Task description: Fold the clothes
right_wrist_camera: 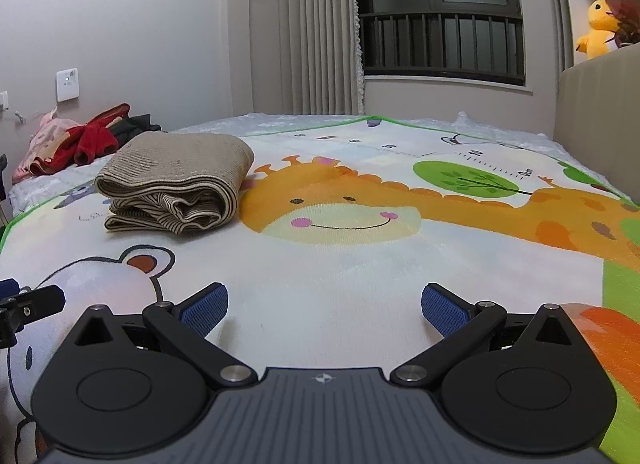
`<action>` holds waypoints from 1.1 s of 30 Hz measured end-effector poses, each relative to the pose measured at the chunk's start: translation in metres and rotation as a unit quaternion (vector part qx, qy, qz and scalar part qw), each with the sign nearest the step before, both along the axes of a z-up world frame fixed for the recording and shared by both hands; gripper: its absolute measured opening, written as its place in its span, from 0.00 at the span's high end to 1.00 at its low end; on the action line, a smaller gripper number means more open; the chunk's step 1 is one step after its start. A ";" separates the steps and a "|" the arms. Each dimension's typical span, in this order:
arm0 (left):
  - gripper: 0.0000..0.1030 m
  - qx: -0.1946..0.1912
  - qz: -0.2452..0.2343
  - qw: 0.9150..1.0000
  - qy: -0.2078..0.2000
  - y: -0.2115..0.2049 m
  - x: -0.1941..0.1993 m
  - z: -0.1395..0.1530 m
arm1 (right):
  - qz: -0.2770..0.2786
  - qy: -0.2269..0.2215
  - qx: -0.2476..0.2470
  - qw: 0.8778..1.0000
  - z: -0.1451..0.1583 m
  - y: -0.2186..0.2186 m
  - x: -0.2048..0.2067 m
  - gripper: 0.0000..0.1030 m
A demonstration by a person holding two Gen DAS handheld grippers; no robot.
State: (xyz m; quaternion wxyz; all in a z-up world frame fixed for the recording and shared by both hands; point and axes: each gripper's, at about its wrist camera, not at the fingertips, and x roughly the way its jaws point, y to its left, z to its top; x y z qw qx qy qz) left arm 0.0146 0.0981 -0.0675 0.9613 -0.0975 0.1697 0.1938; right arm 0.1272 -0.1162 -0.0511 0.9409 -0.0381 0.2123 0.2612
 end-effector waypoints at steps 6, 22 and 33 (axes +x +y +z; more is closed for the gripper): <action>0.00 -0.004 -0.006 1.000 0.000 -0.001 -0.002 0.000 | -0.001 0.004 -0.010 1.000 -0.001 0.002 -0.002 0.00; 0.00 -0.019 -0.018 0.999 0.021 0.000 0.013 0.020 | 0.045 0.019 -0.049 0.998 0.029 0.021 -0.011 0.00; 0.00 -0.035 -0.058 0.997 0.033 0.026 0.048 0.049 | 0.045 0.068 -0.037 0.996 0.063 0.048 0.001 0.00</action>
